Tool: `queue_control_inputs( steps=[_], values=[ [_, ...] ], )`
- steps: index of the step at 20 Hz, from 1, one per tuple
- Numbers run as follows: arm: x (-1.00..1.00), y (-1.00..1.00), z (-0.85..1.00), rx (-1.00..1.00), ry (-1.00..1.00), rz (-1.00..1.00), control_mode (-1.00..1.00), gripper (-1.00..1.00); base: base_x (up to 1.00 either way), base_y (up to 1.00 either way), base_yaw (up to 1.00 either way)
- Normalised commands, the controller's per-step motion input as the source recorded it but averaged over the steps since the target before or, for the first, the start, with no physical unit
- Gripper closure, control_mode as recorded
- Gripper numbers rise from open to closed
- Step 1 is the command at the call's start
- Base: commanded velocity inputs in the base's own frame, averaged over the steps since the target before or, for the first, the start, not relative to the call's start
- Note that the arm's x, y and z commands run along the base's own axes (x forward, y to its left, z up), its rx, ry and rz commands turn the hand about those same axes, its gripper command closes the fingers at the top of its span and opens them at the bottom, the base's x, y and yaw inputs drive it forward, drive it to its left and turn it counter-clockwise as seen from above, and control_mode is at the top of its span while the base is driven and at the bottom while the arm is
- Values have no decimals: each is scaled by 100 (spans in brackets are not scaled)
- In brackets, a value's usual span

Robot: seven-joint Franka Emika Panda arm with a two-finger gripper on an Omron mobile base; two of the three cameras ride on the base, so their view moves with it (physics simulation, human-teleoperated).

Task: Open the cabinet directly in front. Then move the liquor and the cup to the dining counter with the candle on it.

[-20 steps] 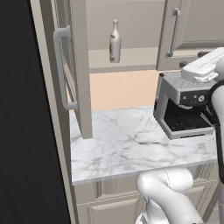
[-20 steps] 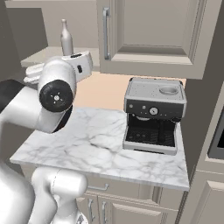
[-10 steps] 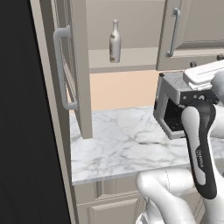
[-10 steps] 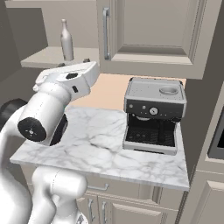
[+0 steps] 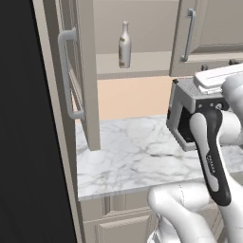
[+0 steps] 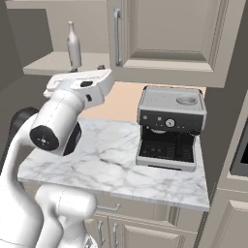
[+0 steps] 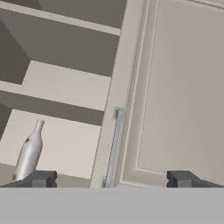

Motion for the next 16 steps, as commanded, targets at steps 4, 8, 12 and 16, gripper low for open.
queue_control_inputs(
  steps=[4,8,12,16],
  values=[
    [46,-8,0,2,9,1,-100,-100,0,0,0],
    [54,-3,0,3,11,1,-100,-100,0,0,0],
    [55,-5,0,5,12,2,-100,-100,0,0,0],
    [62,-17,0,6,14,0,-100,-100,0,0,0]
  ],
)
